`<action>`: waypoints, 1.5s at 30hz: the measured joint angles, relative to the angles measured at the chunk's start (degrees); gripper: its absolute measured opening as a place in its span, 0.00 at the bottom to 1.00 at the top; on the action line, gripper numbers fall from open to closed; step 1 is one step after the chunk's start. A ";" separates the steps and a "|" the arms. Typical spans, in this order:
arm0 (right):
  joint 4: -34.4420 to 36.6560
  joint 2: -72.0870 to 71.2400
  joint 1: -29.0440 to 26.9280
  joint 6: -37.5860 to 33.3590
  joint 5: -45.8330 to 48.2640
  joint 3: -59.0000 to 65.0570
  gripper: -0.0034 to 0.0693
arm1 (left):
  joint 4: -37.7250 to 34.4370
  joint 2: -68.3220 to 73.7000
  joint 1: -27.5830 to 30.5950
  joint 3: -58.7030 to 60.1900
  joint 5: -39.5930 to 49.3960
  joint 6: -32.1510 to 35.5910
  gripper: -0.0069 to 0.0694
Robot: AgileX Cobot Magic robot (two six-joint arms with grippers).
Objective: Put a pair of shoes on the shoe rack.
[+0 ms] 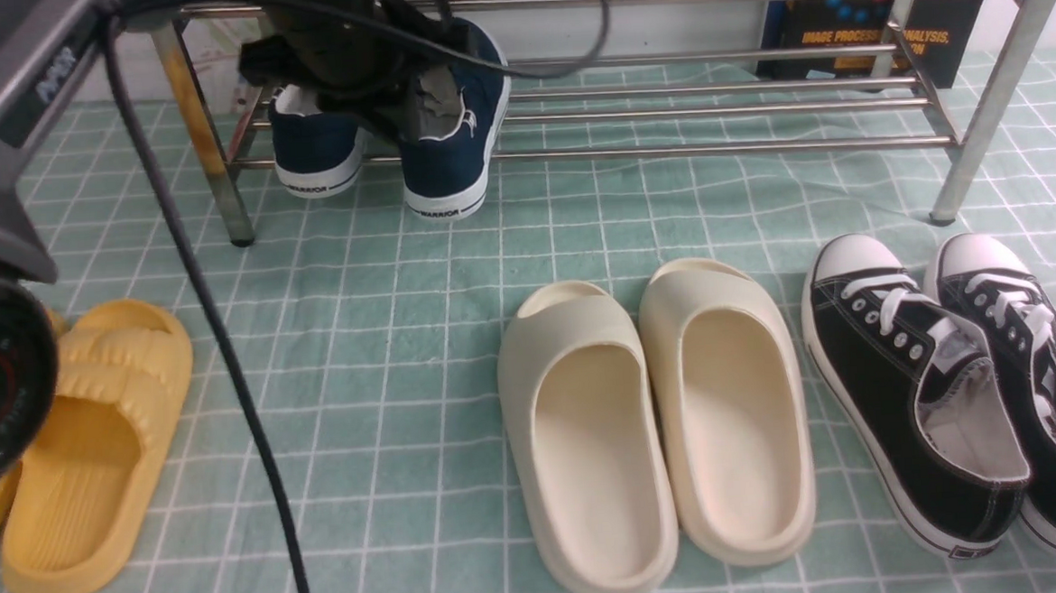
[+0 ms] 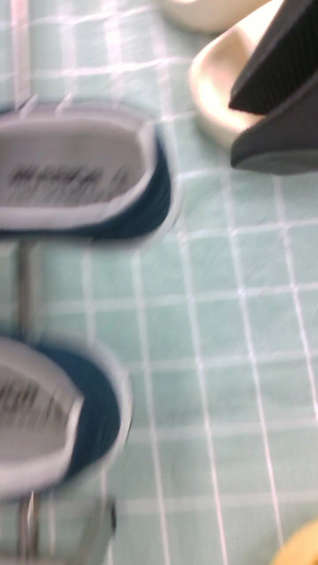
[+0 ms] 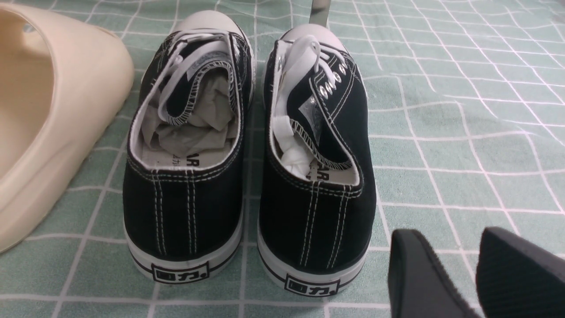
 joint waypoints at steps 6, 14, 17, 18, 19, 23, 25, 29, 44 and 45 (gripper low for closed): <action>0.00 0.00 0.00 0.00 0.00 0.00 0.39 | 0.69 5.73 -2.29 1.89 -2.94 -0.25 0.07; 0.00 0.00 0.00 0.00 0.00 0.00 0.39 | 5.01 8.16 -2.12 2.16 -8.99 -2.88 0.07; 0.00 0.00 0.00 0.00 0.00 0.00 0.39 | 3.36 8.69 -1.89 2.16 -13.52 -4.60 0.07; 0.00 0.00 0.00 0.00 0.00 0.00 0.39 | 2.46 8.89 -1.71 2.16 -15.37 -5.32 0.07; 0.00 0.00 0.00 0.00 0.00 0.00 0.39 | 2.00 9.19 -1.53 2.16 -16.57 -5.69 0.07; 0.00 0.00 0.00 0.00 0.00 0.00 0.39 | 1.51 9.89 -0.19 2.16 -19.30 -6.60 0.07; 0.00 0.00 0.00 0.00 0.00 0.00 0.39 | 2.33 9.89 0.33 2.01 -19.03 -6.74 0.07; 0.00 0.00 0.00 0.00 0.00 0.00 0.39 | 4.41 9.93 0.62 -0.49 -16.06 -6.84 0.07; 0.00 0.00 0.00 0.00 0.00 0.00 0.39 | 4.89 -0.93 0.62 -12.20 2.41 -3.18 0.07; 0.00 0.00 0.00 0.00 0.00 0.00 0.39 | 4.97 -5.24 0.62 -11.22 2.41 -2.98 0.07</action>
